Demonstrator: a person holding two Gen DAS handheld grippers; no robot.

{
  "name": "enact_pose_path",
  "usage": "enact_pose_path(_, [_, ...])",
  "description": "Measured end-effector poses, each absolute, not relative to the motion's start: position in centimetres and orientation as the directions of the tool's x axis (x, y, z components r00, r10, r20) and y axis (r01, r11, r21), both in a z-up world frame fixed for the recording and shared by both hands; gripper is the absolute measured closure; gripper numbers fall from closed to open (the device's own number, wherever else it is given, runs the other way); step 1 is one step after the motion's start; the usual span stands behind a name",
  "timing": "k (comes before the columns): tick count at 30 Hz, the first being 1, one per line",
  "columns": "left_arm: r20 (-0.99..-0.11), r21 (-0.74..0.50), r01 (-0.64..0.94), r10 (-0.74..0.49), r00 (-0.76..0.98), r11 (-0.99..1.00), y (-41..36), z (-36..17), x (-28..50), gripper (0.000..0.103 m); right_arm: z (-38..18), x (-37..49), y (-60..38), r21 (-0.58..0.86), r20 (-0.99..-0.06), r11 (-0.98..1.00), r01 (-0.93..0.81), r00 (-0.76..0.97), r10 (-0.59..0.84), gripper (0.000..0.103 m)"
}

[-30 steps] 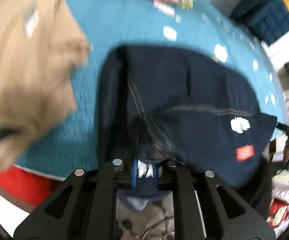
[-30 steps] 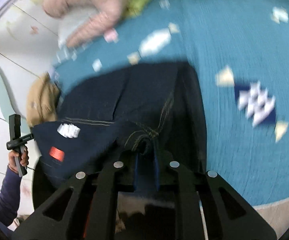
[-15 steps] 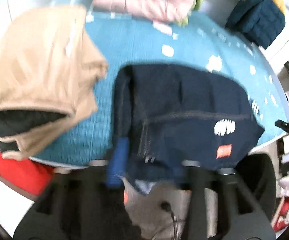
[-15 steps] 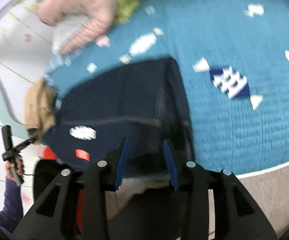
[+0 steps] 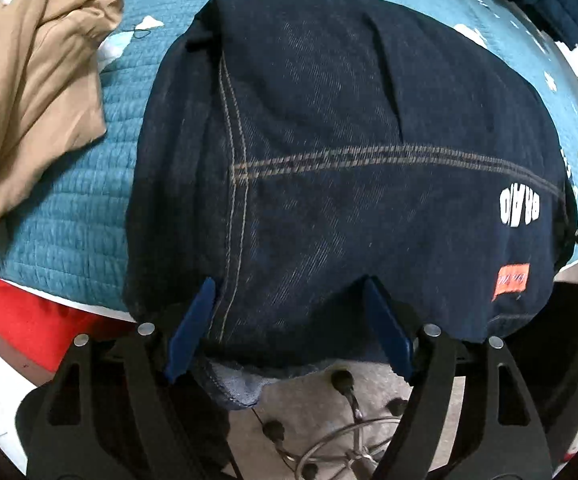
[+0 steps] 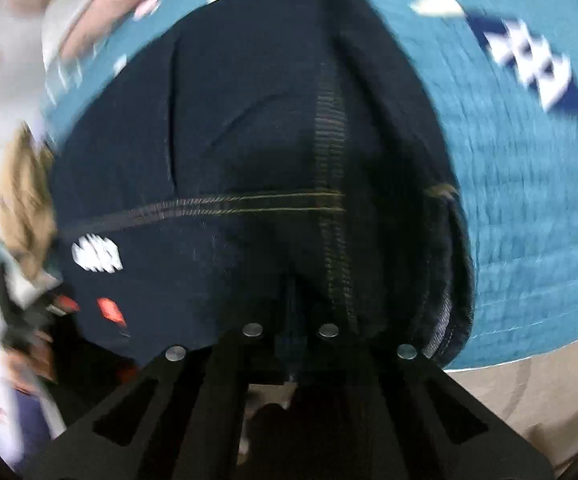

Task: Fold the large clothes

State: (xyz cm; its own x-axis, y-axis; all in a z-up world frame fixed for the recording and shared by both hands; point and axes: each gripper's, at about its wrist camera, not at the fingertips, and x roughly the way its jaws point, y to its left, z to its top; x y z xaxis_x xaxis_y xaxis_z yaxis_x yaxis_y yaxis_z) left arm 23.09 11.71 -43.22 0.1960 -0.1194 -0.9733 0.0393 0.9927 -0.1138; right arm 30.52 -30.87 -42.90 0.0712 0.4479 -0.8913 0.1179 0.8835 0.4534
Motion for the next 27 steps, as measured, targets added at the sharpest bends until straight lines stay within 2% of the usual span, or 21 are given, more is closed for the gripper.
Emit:
enact_pose_path(4, [-0.954, -0.194, 0.003, -0.189, 0.233, 0.981, 13.3, -42.4, 23.1, 0.026, -40.3, 31.1, -28.3, 0.353, -0.933, 0.935, 0.016, 0.077, 0.351, 0.1])
enact_pose_path(6, [-0.937, -0.239, -0.035, -0.221, 0.272, 0.97, 14.5, -41.5, 23.2, 0.025, -37.8, 31.9, -26.5, 0.407, -0.902, 0.913, -0.034, 0.144, 0.408, 0.1])
enact_pose_path(8, [-0.92, -0.277, -0.081, -0.239, 0.311, 0.958, 16.0, -40.8, 23.3, 0.016, -36.0, 33.0, -24.8, 0.434, -0.875, 0.898, -0.068, 0.203, 0.439, 0.1])
enact_pose_path(12, [-0.913, -0.31, -0.173, -0.242, 0.327, 0.935, 18.3, -40.8, 23.5, 0.015, -34.3, 36.8, -19.3, 0.46, -0.839, 0.88, -0.119, 0.268, 0.474, 0.097])
enact_pose_path(17, [-0.919, -0.275, -0.212, -0.192, 0.344, 0.938, 19.5, -40.7, 22.8, 0.015, -36.8, 40.6, -13.2, 0.571, -0.791, 0.814, -0.108, 0.194, 0.581, 0.097])
enact_pose_path(20, [-0.928, -0.267, -0.238, -0.183, 0.324, 0.934, 19.6, -41.7, 22.8, 0.015, -39.5, 42.1, -10.0, 0.481, -0.854, 0.867, -0.132, 0.152, 0.497, 0.097])
enact_pose_path(21, [-0.929, -0.277, -0.257, -0.19, 0.316, 0.926, 19.9, -42.2, 22.8, 0.015, -41.3, 42.6, -9.5, 0.453, -0.878, 0.886, -0.101, 0.121, 0.463, 0.103])
enact_pose_path(23, [-0.928, -0.306, -0.298, -0.213, 0.305, 0.904, 21.3, -42.9, 22.6, 0.015, -42.9, 42.9, -9.3, 0.458, -0.877, 0.885, -0.081, 0.118, 0.465, 0.103])
enact_pose_path(27, [-0.925, -0.33, -0.322, -0.235, 0.299, 0.887, 21.8, -43.5, 22.9, 0.015, -42.0, 42.0, -9.3, 0.442, -0.884, 0.891, -0.105, 0.119, 0.453, 0.103])
